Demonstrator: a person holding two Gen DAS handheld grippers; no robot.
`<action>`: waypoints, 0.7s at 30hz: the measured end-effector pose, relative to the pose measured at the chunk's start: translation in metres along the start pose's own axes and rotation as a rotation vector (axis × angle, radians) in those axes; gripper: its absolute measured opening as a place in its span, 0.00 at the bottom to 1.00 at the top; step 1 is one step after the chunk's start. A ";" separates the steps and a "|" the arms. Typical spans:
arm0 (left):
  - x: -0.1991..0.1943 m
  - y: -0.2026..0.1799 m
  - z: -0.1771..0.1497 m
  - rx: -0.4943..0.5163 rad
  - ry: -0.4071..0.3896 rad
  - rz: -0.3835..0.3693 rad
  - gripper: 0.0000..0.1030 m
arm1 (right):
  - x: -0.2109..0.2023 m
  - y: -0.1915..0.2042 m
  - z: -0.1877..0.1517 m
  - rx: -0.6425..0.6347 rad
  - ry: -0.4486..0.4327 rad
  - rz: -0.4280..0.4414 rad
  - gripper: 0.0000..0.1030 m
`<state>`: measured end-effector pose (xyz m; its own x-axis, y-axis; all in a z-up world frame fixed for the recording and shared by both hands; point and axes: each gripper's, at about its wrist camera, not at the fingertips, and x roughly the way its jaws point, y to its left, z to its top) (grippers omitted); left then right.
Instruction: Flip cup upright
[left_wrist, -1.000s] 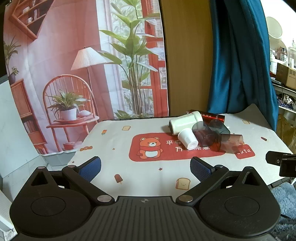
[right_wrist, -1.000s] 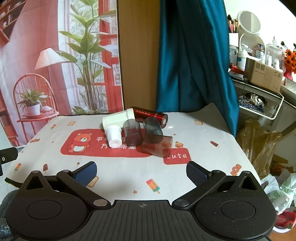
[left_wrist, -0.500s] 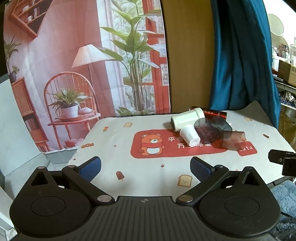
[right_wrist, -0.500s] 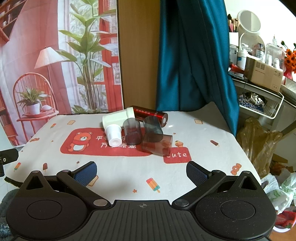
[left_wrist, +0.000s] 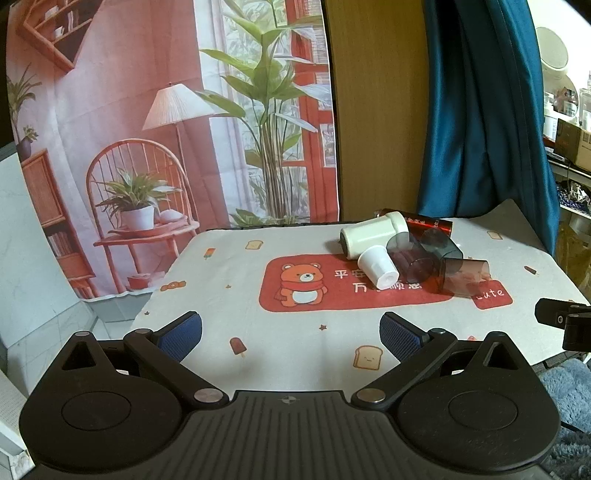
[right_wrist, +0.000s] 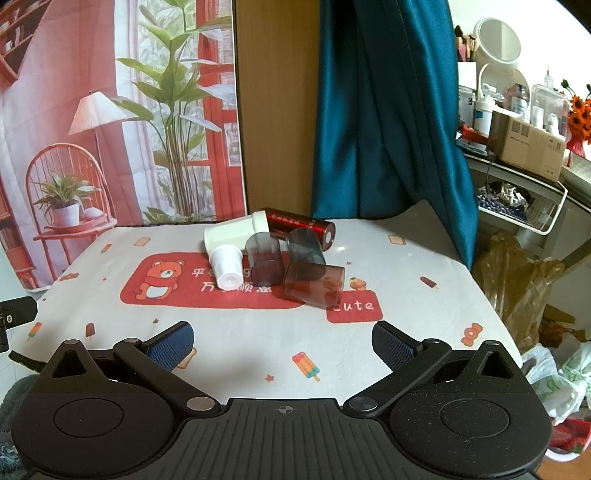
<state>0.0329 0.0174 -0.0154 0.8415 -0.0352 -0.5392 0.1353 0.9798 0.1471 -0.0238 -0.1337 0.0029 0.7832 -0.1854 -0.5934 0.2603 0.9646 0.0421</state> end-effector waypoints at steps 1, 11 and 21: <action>0.000 0.000 0.000 0.000 0.000 0.000 1.00 | 0.000 0.000 0.000 0.000 0.000 0.000 1.00; 0.000 0.000 -0.001 0.000 0.000 0.000 1.00 | 0.000 0.000 0.000 0.001 0.001 0.000 1.00; 0.003 0.000 0.000 -0.004 0.007 -0.007 1.00 | 0.001 0.000 -0.001 0.002 0.002 0.004 1.00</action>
<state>0.0354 0.0177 -0.0173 0.8368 -0.0409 -0.5459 0.1394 0.9803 0.1402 -0.0239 -0.1339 0.0016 0.7835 -0.1810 -0.5945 0.2578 0.9651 0.0459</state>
